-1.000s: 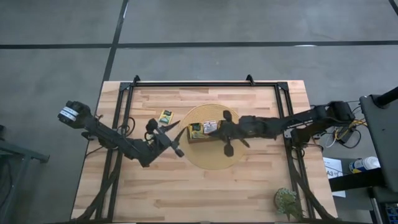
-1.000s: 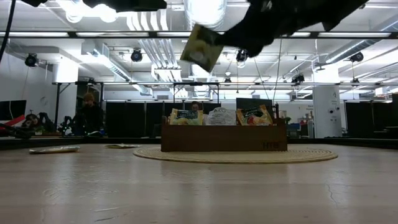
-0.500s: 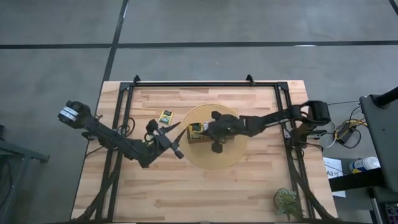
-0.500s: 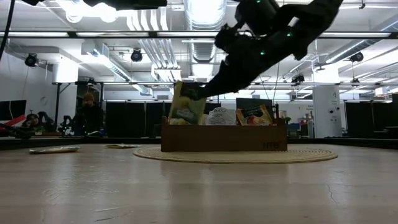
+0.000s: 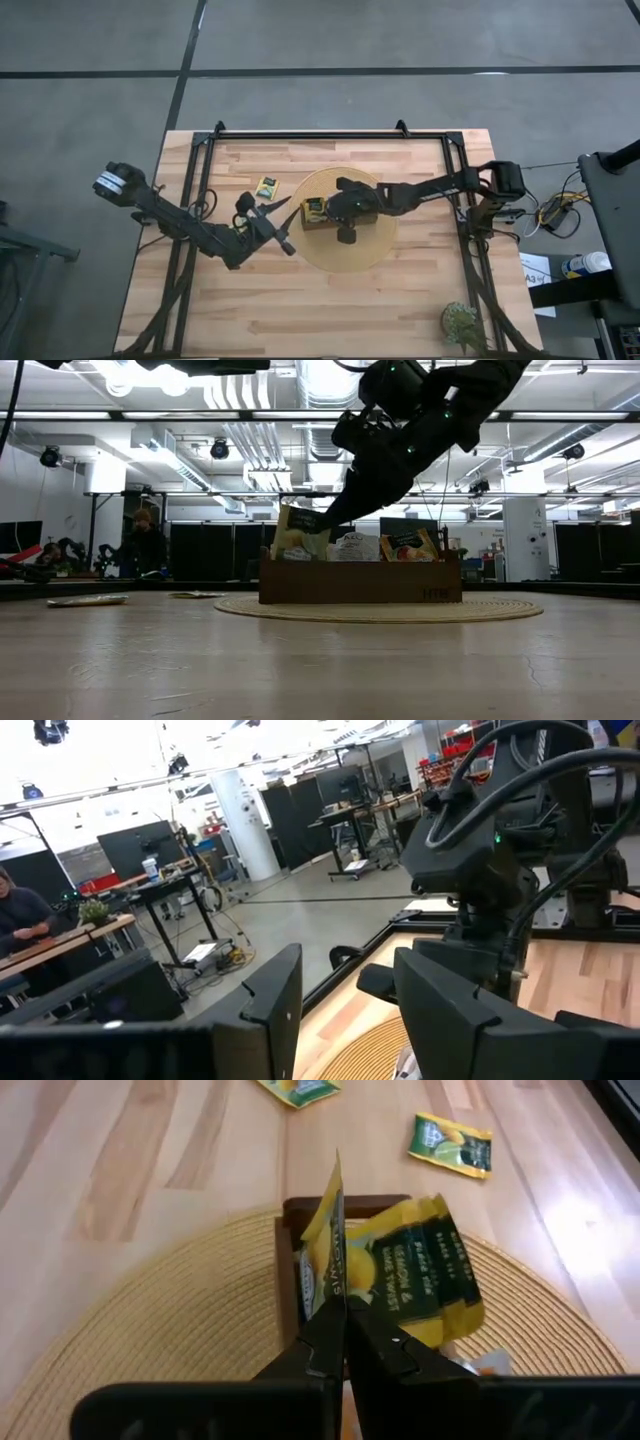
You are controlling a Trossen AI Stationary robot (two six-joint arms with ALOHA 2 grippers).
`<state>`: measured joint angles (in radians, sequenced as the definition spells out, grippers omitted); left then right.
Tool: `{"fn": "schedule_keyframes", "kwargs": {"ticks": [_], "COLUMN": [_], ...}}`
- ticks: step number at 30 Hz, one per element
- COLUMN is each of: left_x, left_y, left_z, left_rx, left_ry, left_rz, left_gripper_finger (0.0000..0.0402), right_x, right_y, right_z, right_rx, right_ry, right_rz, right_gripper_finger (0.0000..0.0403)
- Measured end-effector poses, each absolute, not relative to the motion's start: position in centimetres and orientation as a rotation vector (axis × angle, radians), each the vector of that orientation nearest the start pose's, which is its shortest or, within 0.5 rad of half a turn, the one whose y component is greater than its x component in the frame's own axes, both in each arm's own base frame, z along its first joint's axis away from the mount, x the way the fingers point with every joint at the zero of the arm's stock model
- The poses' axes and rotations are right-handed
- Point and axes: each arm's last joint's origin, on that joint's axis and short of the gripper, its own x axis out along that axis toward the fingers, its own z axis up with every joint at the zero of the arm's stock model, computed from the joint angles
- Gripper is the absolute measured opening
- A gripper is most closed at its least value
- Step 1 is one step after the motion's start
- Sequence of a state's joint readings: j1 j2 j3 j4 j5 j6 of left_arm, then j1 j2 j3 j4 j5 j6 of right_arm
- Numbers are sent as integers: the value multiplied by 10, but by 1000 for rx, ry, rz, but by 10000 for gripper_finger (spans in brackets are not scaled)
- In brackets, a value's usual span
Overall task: Pick & Place Tea
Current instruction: Put the yellow tea bag into the left section of the wooden organizer
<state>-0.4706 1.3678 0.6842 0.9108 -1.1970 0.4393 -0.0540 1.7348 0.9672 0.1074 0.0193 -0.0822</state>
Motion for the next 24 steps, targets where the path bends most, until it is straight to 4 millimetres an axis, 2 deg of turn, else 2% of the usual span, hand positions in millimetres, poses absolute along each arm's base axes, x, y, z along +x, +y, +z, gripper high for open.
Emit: {"fn": "schedule_keyframes", "kwargs": {"ticks": [12, 16, 24], "left_x": [254, 253, 254], "left_y": [-99, -99, -99], "left_z": [272, 272, 272], "left_rx": [246, 248, 249], "left_ry": [4, 4, 5], "left_rz": [738, 737, 737], "left_gripper_finger": [153, 153, 153], "right_x": [374, 375, 376], "right_y": [-22, -24, -26], "right_z": [150, 156, 180], "right_rx": [-91, -94, -108], "right_ry": [737, 793, 846], "right_rz": [-36, -40, -69], "right_gripper_finger": [8, 8, 8]}}
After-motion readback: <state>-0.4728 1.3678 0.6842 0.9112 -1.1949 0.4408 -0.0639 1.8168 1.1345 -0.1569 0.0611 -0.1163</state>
